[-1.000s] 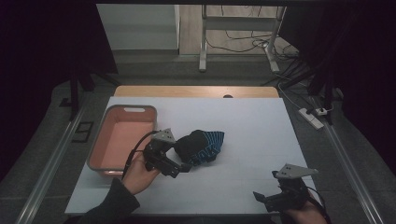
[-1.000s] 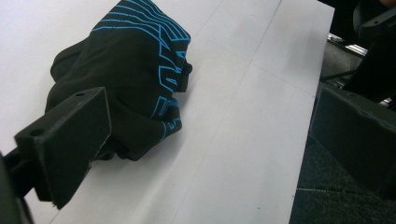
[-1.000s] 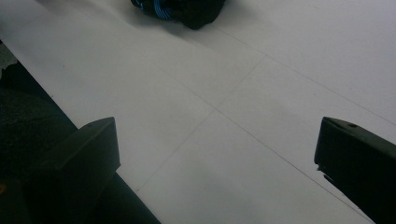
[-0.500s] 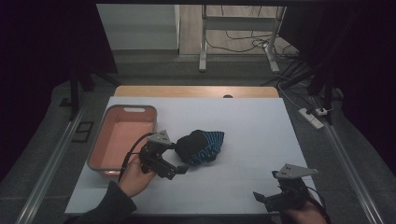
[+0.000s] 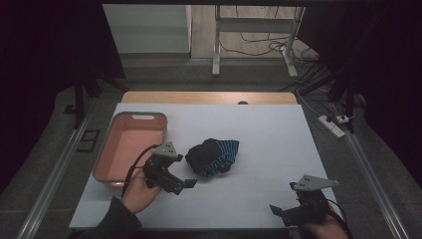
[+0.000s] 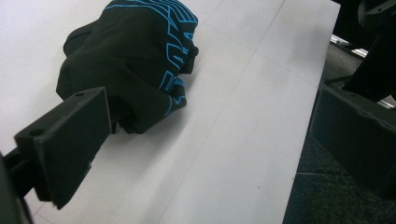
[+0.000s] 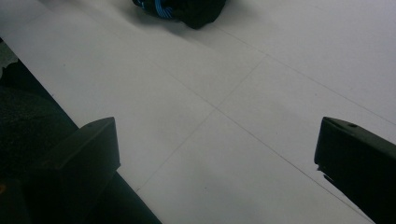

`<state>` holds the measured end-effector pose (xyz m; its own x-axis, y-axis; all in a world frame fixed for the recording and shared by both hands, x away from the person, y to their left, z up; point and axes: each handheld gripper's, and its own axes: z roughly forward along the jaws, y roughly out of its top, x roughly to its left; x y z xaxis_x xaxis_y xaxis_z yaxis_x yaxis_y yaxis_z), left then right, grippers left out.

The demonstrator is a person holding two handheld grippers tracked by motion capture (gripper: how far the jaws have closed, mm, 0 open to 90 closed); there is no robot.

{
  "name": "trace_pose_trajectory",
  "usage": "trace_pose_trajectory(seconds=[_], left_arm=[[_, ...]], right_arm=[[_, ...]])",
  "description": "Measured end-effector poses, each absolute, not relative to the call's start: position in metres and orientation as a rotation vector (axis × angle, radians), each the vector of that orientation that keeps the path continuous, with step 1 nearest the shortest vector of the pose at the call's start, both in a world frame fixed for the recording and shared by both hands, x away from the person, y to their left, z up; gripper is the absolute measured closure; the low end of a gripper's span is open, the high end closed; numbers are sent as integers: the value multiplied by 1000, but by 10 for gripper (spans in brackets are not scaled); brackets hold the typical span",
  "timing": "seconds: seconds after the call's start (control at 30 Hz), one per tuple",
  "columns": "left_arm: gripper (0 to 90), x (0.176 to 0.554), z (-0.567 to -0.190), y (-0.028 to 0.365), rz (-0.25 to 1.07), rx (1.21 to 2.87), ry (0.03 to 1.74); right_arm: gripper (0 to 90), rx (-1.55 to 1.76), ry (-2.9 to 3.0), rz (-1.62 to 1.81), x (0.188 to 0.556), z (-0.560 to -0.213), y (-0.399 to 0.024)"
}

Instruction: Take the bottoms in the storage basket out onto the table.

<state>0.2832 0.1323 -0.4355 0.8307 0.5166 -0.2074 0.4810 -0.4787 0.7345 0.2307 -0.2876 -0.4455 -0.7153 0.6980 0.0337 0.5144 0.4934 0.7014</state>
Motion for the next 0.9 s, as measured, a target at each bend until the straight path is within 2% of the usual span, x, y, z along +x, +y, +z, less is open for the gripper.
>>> trace_pose_trajectory(seconds=[0.9], left_arm=[[0,268,-437,157,47,2090,783]], right_arm=[[0,1020,2482,1027,230,-446,-287]])
